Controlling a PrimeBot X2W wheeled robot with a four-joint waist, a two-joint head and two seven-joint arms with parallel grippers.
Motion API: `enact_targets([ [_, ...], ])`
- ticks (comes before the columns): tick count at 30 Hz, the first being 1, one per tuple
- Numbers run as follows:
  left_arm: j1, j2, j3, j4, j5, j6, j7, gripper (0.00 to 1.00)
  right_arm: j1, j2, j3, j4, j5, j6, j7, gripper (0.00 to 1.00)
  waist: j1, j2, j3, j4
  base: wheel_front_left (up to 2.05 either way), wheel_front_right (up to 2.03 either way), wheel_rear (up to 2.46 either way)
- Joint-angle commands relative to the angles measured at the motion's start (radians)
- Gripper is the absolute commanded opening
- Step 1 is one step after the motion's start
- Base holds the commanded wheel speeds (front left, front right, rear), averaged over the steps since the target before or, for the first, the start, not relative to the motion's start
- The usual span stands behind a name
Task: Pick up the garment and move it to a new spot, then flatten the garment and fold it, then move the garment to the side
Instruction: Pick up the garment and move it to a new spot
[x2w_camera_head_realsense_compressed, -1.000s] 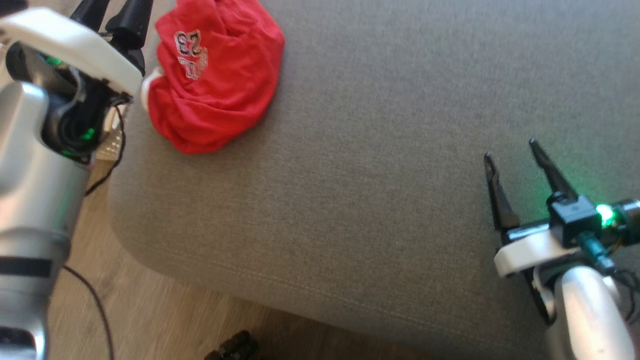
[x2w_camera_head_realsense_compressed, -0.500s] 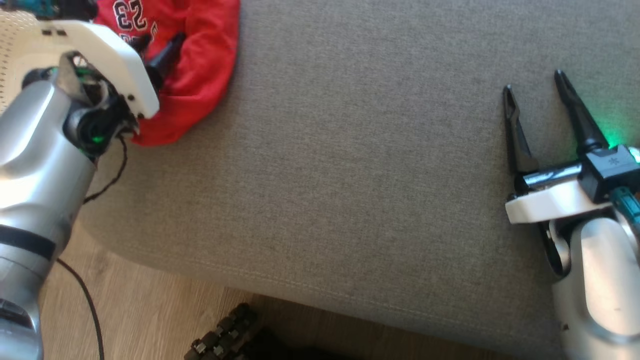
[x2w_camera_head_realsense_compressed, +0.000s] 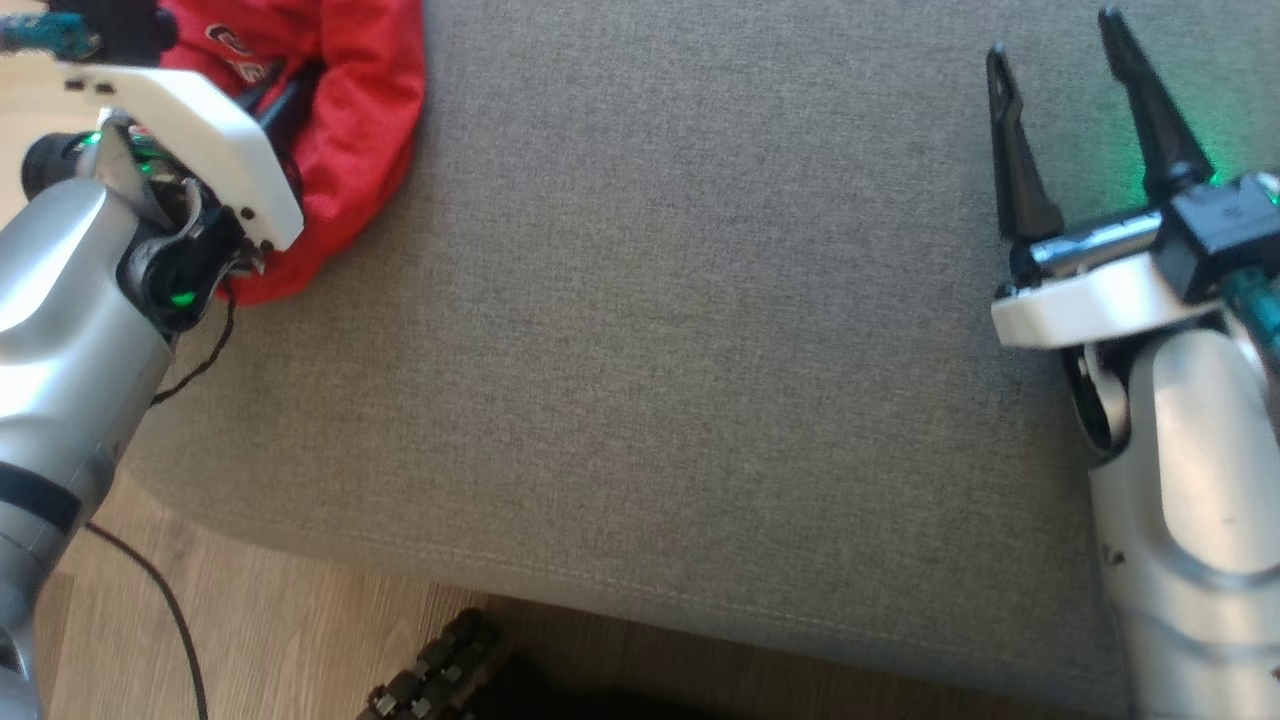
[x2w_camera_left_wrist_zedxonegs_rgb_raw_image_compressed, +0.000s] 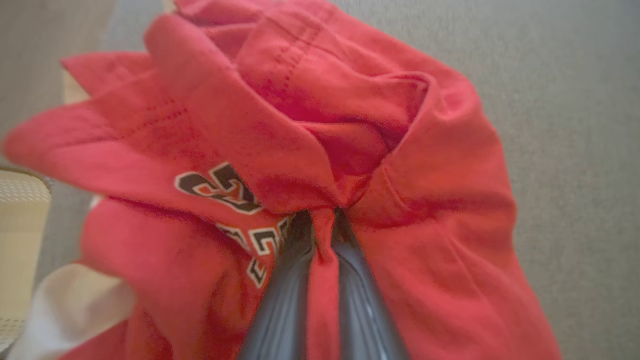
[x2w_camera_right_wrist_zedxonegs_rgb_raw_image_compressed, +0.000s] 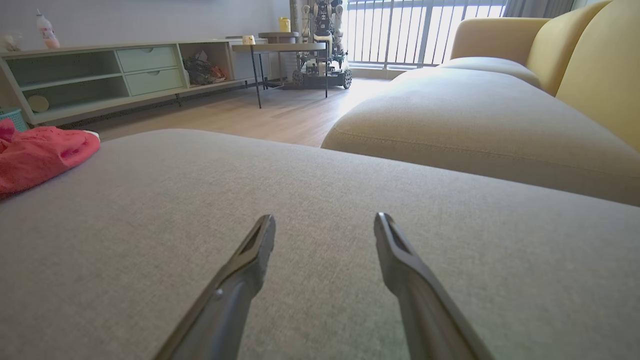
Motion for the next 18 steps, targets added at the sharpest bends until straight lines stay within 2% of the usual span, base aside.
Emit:
enact_targets([
  [1,-0.023,0.055,0.027,-0.016,0.008,0.0,-0.045,0.0,-0.015,0.004,0.022,-0.003,0.008,-0.001,0.002,1.0,-0.0001,0.0,-0.01,-0.004,0.0,0.0,0.0],
  [4,-0.05,0.078,0.021,-0.012,0.041,0.0,-0.226,0.0,-0.017,0.007,0.018,-0.018,0.026,-0.001,0.002,1.0,-0.0001,0.0,-0.044,-0.008,0.0,0.0,0.0],
  [6,-0.064,0.09,0.009,-0.013,0.074,0.0,-0.282,0.0,-0.005,0.01,0.019,-0.025,0.041,-0.001,0.002,1.0,-0.0001,0.0,-0.073,-0.013,0.0,0.0,0.0],
  [9,-0.084,0.103,0.028,-0.046,0.123,0.0,-0.306,0.0,0.017,0.014,0.021,-0.037,0.063,-0.001,0.002,1.0,-0.0001,0.0,-0.121,-0.023,0.0,0.0,0.0],
  [14,-0.057,0.109,0.113,-0.201,0.244,0.0,-0.307,0.0,0.051,0.019,0.009,-0.091,0.104,-0.001,0.002,1.0,-0.0001,0.0,-0.204,-0.053,0.0,0.0,0.0],
  [18,-0.006,0.098,0.129,-0.315,0.29,0.0,-0.307,0.0,0.104,0.021,0.009,-0.148,0.14,-0.001,0.002,1.0,-0.0001,0.0,-0.28,-0.101,0.0,0.0,0.0],
])
